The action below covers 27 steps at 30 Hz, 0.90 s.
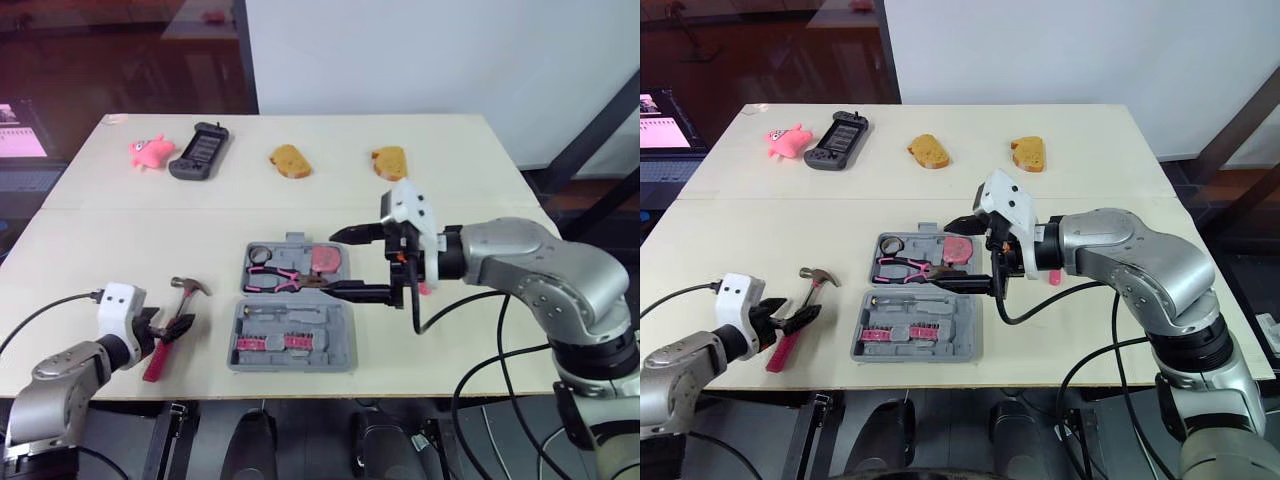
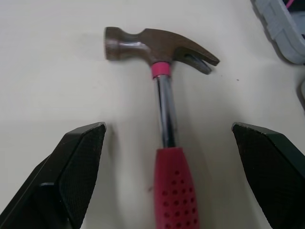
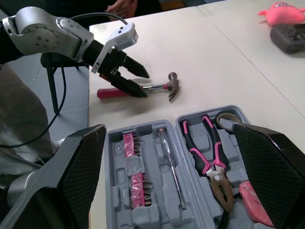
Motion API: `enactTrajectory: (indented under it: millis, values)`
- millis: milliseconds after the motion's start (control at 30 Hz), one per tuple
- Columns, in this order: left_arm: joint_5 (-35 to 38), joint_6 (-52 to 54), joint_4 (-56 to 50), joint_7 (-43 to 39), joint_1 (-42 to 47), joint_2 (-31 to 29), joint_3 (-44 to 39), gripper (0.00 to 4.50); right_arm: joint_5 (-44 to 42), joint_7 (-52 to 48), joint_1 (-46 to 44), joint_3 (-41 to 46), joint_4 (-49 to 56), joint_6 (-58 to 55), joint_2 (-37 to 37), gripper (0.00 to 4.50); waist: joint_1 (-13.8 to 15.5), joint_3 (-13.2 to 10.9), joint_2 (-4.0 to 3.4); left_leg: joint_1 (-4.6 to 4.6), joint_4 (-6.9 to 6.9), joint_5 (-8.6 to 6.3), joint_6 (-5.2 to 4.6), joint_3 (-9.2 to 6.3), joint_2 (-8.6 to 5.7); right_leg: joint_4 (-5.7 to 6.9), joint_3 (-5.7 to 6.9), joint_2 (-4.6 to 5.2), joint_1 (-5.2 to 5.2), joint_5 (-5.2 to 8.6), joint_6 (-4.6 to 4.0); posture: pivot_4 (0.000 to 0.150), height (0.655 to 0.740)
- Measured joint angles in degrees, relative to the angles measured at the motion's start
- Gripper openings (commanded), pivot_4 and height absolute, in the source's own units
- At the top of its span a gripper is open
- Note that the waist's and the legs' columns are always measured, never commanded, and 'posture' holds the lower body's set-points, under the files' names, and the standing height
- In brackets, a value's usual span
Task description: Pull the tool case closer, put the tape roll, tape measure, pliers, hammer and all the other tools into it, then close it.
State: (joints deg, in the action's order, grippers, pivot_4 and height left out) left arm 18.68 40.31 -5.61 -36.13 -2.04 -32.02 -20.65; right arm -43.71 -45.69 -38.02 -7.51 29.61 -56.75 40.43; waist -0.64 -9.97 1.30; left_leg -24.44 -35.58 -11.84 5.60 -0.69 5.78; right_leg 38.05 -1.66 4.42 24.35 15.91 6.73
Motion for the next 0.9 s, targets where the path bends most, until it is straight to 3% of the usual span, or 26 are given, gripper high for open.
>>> enactTrajectory:
  millis: [200,233,300,533,567,800,900]
  values:
    - [-0.8,0.4,3.2,2.5,4.4,-0.3,2.7,4.45,-0.3,0.9,0.0,0.0,0.5,-0.3,-0.4,4.50,0.0,0.0,0.00,0.00,0.00,0.00,0.00,0.00,0.00,0.00,0.00,0.00,0.00,0.00,0.00,0.150,0.7207]
    - [-0.8,0.5,3.4,2.9,5.0,-0.3,3.1,4.21,-0.3,1.0,0.0,0.0,0.5,-0.4,-0.5,4.50,0.0,0.0,0.00,0.00,0.00,0.00,0.00,0.00,0.00,0.00,0.01,0.00,0.00,0.00,0.00,0.150,0.7207]
    - [-1.2,0.6,3.4,3.8,5.7,-0.3,4.1,3.70,-0.4,1.3,0.0,0.0,0.6,-0.4,-0.5,4.50,0.0,0.0,0.00,0.00,0.00,0.00,0.00,0.00,0.00,-0.01,0.00,0.00,0.00,0.00,0.00,0.150,0.7207]
    - [-1.9,1.0,3.7,6.4,6.1,-0.2,5.7,0.22,-0.4,2.1,0.0,0.0,0.7,-0.5,-0.5,4.50,0.0,0.0,0.00,0.00,0.01,0.00,0.00,0.00,0.00,-0.01,0.00,0.00,0.00,0.00,0.01,0.150,0.7207]
    - [-1.8,1.0,3.7,6.6,6.1,-0.2,5.7,0.05,-0.4,2.1,0.0,0.0,0.7,-0.5,-0.5,4.50,0.0,0.0,0.00,0.01,0.01,0.00,0.00,0.00,0.00,-0.01,0.00,0.00,0.00,0.00,0.00,0.150,0.7207]
    - [-0.9,0.8,4.1,6.5,6.2,-0.4,5.1,0.05,-0.4,2.0,0.0,0.0,0.7,-0.4,-0.5,4.50,0.0,0.0,0.00,0.00,0.01,0.00,0.00,0.00,0.00,-0.01,0.01,0.00,0.00,0.00,0.00,0.150,0.7207]
    - [1.8,1.9,5.3,3.6,7.1,-3.2,3.1,0.05,-0.4,1.8,0.0,0.0,0.7,-0.4,-0.4,4.50,-0.1,0.0,0.05,0.00,0.02,0.00,0.00,-0.01,0.00,0.00,0.02,0.00,0.02,0.00,0.00,0.150,0.7207]
